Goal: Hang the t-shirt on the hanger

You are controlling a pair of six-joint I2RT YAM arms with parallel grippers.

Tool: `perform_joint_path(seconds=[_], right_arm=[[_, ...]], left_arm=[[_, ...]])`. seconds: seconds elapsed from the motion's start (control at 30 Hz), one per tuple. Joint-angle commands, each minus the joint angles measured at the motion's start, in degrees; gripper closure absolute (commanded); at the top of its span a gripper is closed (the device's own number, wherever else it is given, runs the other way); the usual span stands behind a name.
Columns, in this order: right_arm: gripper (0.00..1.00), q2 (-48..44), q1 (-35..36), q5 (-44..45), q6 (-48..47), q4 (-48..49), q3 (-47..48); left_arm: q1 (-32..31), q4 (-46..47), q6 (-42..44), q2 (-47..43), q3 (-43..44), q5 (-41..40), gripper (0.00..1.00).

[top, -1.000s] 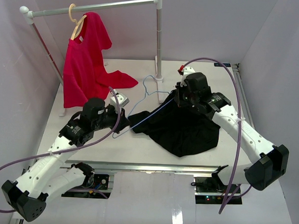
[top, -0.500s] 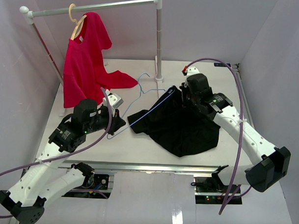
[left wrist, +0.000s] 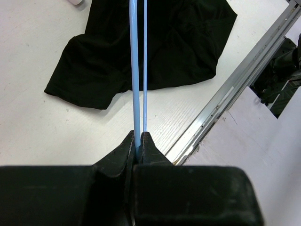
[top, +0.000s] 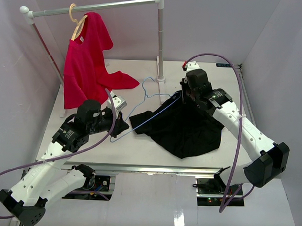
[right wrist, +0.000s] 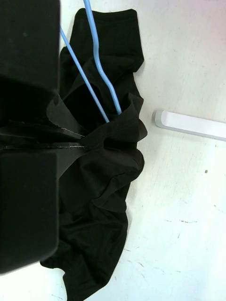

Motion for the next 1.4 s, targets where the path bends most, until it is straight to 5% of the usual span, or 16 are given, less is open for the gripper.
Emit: perform_joint_path(seconds=[0.0,1.37], right_arm=[[0.92,-0.02,-0.11,0.75,-1.07,0.57,2.38],[0.92,3.50,-0.47,1.05,-3.37,0.45,4.79]], left_arm=[[-0.14,1.05,0.37,0.78,0.52,1.60,1.00],[-0.23,3.48,1.68,2.12,0.27,6.23,1.00]])
